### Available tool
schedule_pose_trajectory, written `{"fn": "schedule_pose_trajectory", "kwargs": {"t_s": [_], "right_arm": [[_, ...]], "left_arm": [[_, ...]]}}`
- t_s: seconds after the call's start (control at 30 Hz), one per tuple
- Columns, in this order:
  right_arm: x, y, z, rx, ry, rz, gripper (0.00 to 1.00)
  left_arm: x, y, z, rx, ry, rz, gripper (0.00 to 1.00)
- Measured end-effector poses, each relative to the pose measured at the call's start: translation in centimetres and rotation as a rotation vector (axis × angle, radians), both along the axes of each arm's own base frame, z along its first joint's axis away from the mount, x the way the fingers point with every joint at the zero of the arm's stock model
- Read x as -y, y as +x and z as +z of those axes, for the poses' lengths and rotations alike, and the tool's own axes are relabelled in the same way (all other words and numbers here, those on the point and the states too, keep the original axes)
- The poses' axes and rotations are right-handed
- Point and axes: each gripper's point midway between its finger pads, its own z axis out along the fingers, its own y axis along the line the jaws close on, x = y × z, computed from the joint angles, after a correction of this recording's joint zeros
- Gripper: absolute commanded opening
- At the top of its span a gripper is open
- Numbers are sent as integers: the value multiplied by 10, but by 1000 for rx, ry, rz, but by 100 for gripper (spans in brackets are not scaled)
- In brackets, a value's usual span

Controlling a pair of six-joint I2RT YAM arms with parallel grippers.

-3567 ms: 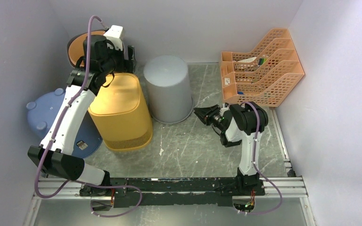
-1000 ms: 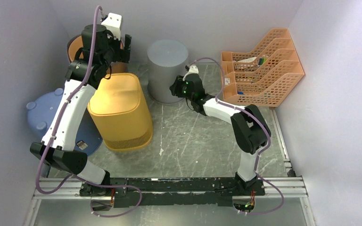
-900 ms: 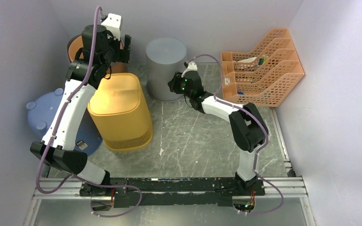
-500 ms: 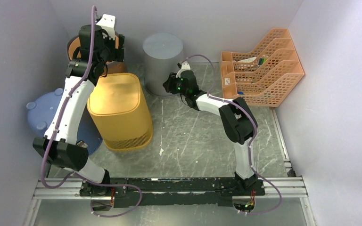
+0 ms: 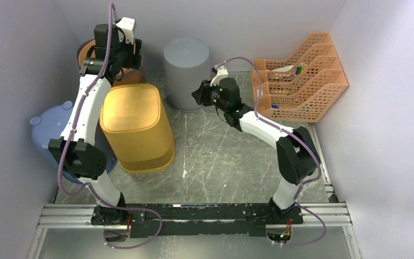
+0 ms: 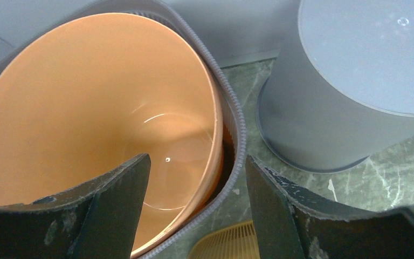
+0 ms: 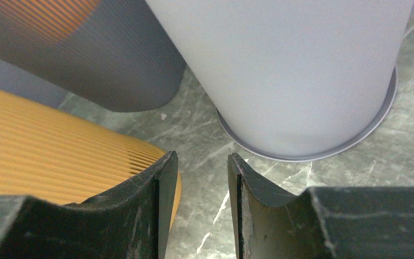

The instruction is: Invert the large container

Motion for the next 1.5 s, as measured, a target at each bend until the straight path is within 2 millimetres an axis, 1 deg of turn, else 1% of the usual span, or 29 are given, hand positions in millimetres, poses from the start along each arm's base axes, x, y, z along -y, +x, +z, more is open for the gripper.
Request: {"fn": "schedule_pose_trajectory", "kwargs": {"t_s": [0.1, 0.2, 0.33, 0.4, 0.53, 0.73, 1.07, 1.23, 1.33, 1.5], "right_arm": [[6, -8, 20, 38, 1, 1, 40], [12, -14, 25, 50, -11, -1, 40], [19, -22, 16, 33, -37, -2, 40], [23, -26, 6, 15, -58, -4, 40], [28, -30, -11, -18, -93, -7, 40], [32, -33, -21, -40, -120, -10, 40], [33, -33, -23, -39, -128, -10, 40], [35, -32, -31, -54, -143, -11, 40], [36, -31, -31, -55, -146, -12, 40], [37, -30, -32, -56, -146, -15, 40]], "left_arm": [[5, 4, -7, -16, -8, -24, 75], [9, 12, -14, -28, -13, -36, 75], [10, 21, -27, -49, -11, -36, 74], [10, 24, -32, -57, -10, -35, 74], [10, 27, -35, -59, -10, -34, 73], [6, 29, -32, -49, -32, -36, 73], [-6, 29, -29, -49, -109, -49, 71], [-7, 30, -27, -43, -132, -55, 71], [-7, 31, -25, -36, -147, -62, 73], [-3, 29, -14, -10, -180, -88, 73]]}}
